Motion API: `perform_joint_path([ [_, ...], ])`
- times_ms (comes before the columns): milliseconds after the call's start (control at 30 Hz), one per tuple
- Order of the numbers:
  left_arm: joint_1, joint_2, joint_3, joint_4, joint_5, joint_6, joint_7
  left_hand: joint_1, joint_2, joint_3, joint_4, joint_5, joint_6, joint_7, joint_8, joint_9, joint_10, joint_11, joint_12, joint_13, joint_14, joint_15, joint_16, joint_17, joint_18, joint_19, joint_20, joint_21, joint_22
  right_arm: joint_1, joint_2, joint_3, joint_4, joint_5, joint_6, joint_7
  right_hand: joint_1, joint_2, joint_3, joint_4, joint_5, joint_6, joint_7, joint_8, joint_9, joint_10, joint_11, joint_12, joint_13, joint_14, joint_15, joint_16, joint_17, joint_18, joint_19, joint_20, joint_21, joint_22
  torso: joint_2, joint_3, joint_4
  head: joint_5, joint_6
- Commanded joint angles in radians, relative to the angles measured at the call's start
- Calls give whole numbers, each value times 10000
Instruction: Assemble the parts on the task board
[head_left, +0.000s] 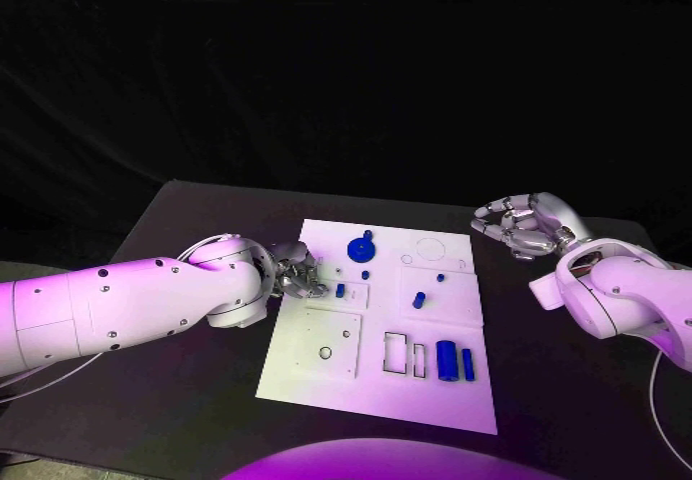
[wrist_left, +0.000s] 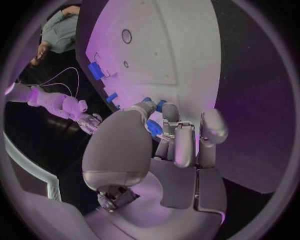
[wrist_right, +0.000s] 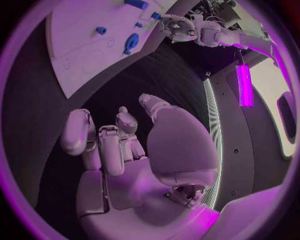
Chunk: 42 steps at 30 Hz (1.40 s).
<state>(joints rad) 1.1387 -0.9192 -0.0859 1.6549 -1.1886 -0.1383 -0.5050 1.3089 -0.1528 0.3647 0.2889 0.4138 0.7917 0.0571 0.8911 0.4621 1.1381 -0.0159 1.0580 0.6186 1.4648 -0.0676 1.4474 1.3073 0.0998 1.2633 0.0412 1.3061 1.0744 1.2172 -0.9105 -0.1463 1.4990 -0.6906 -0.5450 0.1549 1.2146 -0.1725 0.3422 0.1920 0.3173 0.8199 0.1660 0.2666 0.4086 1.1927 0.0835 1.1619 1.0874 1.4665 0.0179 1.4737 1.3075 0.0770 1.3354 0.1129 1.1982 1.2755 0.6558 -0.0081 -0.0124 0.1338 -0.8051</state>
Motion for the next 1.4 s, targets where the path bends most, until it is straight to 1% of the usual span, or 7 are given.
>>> perform_joint_path([
  [33, -10, 25, -6, -13, 99, 230, -28, 197, -7, 210, 3, 77, -118, -1, 46, -28, -117, 17, -20, -84, 473, -45, -13, 373, 63, 26, -16, 37, 18, -6, -1, 0, 17, -38, 94, -2, 65, -49, 15, 49, 39, -64, 22, 10, -14, -23, -4, 43, -5, 430, -91, -20, 274, 186, -47, 11, -64, -11, -8, 6, 5, 1, -7],
  [267, -10, 49, -3, -28, 342, -15, 4, 572, 24, 1003, -5, 100, -230, 15, 155, -95, -95, 19, -34, -165, 476, -38, -10, 379, 63, 17, -10, 48, 39, -7, 2, -1, 20, -38, 98, 0, 65, -49, 15, 49, 39, -64, 22, 10, -14, -23, -4, 43, -5, 430, -91, -20, 274, 186, -47, 11, -64, -11, -7, 1, -1, 5, 4],
  [333, -10, 60, -2, -27, 451, -148, 36, 748, -40, 1722, 0, 15, -308, 48, 302, -86, -43, 27, -61, -213, 478, -32, -9, 383, 59, 29, -5, 75, 80, -8, 3, -1, 21, -38, 103, 1, 65, -49, 15, 49, 39, -64, 22, 10, -14, -23, -4, 43, -5, 430, -91, -20, 274, 186, -47, 11, -64, -11, -9, 0, -3, 17, 18],
  [367, -10, 67, -1, -25, 517, -214, 60, 755, -229, 2465, 11, -137, -359, 77, 439, -72, -25, 55, -101, -283, 476, -8, -12, 379, 56, 33, 6, 101, 111, -9, 3, -1, 21, -38, 105, 2, 65, -49, 15, 49, 39, -64, 22, 10, -14, -23, -4, 43, -5, 430, -91, -20, 274, 186, -47, 11, -64, -11, -9, -1, -4, 23, 23],
  [400, -11, 73, 0, -24, 570, -260, 81, 682, -320, 2713, -19, -138, -370, 71, 515, -63, 5, 59, -102, -317, 478, -7, -10, 382, 56, 27, 18, 106, 116, -10, 4, -1, 20, -38, 107, 3, 65, -49, 15, 49, 39, -64, 22, 10, -14, -23, -4, 43, -5, 430, -91, -20, 274, 186, -47, 11, -64, -11, -9, -1, -4, 19, 17],
  [567, -11, 99, 10, -24, 893, -413, 176, 631, -416, 3090, -86, -144, -360, 64, 632, -56, 71, 50, -87, -328, 478, -16, -9, 383, 56, 23, 25, 121, 132, -27, 3, -1, 10, -38, 124, 5, 65, -49, 15, 49, 39, -64, 22, 10, -14, -23, -4, 43, -5, 430, -91, -20, 274, 186, -47, 11, -64, -11, -8, -2, 1, 16, 109],
  [1400, 18, 102, 99, -249, 2566, -45, 360, 202, -1069, 4723, -914, -163, -121, 65, 803, -265, 293, 33, 45, -145, 478, -37, -15, 379, 74, -75, 3, 193, 164, -139, 18, -3, -41, -17, 182, -6, 56, -58, 4, 70, 47, -63, 20, 34, -17, -20, -5, 50, -13, 427, -92, -27, 264, 195, -68, 10, -107, -37, -11, 0, 8, 11, 139],
])
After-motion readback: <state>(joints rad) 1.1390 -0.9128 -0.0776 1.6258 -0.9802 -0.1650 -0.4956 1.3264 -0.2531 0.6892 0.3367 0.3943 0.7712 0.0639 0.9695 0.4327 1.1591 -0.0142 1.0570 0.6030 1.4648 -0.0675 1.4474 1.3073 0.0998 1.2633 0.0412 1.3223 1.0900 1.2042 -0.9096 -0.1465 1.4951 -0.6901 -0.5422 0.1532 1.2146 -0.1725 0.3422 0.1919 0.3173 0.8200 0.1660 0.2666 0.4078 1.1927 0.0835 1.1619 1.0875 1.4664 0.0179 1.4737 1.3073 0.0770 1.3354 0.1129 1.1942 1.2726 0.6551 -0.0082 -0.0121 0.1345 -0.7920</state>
